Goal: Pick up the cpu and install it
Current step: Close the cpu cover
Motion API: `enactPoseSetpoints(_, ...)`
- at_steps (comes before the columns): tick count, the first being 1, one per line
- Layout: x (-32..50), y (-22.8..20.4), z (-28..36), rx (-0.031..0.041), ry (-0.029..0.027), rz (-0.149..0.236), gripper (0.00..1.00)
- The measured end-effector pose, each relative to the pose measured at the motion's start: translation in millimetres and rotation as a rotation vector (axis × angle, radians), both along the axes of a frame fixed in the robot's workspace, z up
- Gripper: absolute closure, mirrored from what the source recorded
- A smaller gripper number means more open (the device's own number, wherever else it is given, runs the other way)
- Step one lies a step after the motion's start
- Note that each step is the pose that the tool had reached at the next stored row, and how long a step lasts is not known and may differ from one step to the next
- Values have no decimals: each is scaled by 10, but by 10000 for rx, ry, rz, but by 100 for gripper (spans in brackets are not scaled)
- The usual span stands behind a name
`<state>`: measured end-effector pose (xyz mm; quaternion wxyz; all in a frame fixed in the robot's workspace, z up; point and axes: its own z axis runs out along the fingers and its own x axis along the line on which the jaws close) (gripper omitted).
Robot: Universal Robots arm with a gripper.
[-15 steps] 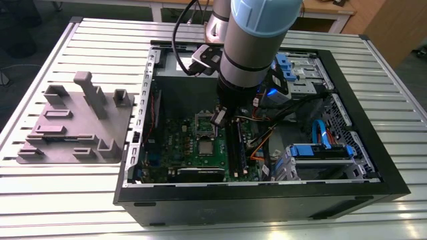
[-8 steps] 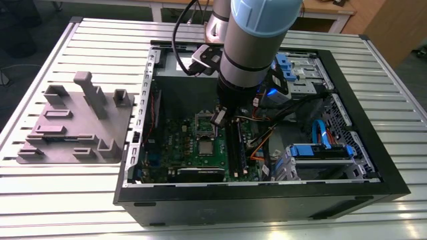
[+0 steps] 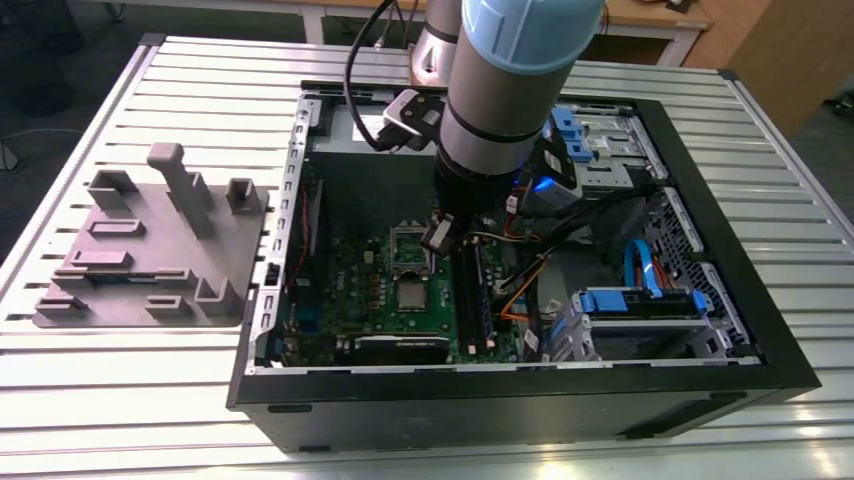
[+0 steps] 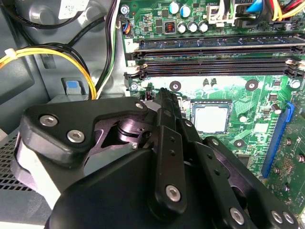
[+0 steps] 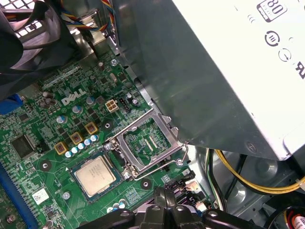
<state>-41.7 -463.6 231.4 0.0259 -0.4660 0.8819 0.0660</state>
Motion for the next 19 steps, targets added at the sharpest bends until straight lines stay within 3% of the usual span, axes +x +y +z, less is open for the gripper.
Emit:
enactPoseSetpoints(3,0,1,0,0,0,0,83)
enactPoseSetpoints(4,0,1,0,0,0,0,76)
enactPoseSetpoints(9,0,2,-1,0,0,0,76)
enactPoseSetpoints(10,0,2,-1,0,0,0,78)
enactPoseSetpoints(12,0,3,-1,0,0,0,90)
enactPoseSetpoints(17,0,3,-2,0,0,0,90)
enactPoseSetpoints(19,0,31,-15,0,0,0,90)
